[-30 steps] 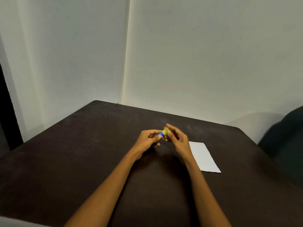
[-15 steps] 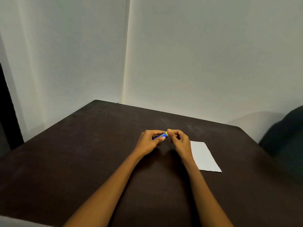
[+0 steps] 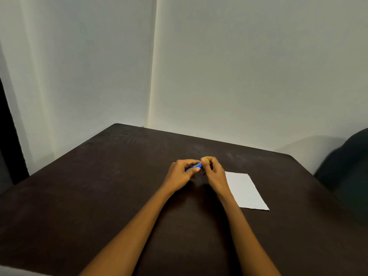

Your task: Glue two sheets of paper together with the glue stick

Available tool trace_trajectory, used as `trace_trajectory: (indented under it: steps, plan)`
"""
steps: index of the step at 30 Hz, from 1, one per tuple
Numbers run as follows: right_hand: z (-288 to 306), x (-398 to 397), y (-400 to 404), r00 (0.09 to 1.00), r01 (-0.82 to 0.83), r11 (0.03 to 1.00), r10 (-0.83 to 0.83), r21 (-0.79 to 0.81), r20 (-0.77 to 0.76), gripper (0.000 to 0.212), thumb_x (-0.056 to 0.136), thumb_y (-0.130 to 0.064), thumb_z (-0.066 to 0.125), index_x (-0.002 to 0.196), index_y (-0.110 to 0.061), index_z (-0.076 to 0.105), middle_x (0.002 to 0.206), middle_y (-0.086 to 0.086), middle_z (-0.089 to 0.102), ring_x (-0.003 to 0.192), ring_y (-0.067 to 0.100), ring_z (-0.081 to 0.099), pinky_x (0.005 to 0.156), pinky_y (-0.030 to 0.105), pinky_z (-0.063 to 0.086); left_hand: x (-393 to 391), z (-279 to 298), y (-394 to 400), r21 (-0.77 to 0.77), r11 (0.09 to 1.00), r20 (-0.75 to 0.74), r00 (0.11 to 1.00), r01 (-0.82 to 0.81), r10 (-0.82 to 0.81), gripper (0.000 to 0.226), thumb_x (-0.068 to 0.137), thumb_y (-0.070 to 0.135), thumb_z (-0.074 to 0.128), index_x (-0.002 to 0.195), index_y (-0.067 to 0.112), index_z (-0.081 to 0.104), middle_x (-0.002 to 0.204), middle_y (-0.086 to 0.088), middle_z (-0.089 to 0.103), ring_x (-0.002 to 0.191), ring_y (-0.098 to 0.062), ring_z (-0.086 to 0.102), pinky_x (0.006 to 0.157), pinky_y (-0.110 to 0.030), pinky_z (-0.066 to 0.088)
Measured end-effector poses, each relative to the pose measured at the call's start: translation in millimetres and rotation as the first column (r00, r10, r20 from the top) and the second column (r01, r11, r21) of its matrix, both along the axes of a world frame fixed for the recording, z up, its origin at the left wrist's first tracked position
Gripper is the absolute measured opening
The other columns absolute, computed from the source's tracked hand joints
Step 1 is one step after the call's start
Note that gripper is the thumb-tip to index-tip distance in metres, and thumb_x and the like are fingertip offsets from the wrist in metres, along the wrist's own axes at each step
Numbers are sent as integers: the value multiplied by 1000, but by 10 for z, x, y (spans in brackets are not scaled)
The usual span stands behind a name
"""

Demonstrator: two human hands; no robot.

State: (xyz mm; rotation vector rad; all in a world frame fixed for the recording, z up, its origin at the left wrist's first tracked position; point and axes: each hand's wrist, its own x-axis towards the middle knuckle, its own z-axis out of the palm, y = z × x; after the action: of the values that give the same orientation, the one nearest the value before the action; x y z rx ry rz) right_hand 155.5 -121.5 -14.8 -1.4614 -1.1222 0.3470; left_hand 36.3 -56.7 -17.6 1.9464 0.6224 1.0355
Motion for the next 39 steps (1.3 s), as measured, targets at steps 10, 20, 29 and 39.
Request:
trace_trajectory:
  steps: [10, 20, 29, 39]
  plan:
    - [-21, -86, 50, 994, -106, 994, 107, 25, -28, 34, 90, -19, 61, 123, -23, 52, 98, -4, 68, 88, 7, 65, 83, 22, 52, 101, 60, -42, -401, 906, 445, 893, 133, 66, 24, 93, -6, 42, 115, 4, 41, 118, -14, 56, 106, -16, 55, 88, -20, 44]
    - [-81, -100, 37, 951, 60, 998, -49, -28, 304, 21, 86, -14, 64, 107, -16, 64, 97, -1, 72, 81, 3, 65, 69, 7, 47, 75, 61, -49, -504, 772, 445, 882, 388, -153, 34, 101, 25, 27, 129, 14, 42, 136, -3, 47, 121, -15, 48, 105, -32, 39]
    - [-79, -99, 17, 923, 124, 982, -62, -141, 379, 18, 86, -22, 64, 102, -15, 59, 76, -6, 62, 66, 7, 58, 60, 21, 44, 94, 57, -72, -535, 794, 313, 940, 290, -132, 60, 98, 45, 17, 146, 9, 22, 148, -8, 38, 133, -17, 38, 106, -25, 30]
    - [-73, -101, 5, 900, 159, 974, -75, -163, 430, 25, 85, -28, 66, 106, -15, 60, 95, 5, 65, 83, 17, 57, 70, 29, 47, 85, 49, -54, -544, 797, 292, 950, 262, -113, 59, 98, 44, 19, 145, 8, 25, 142, -11, 43, 115, -11, 47, 91, -19, 40]
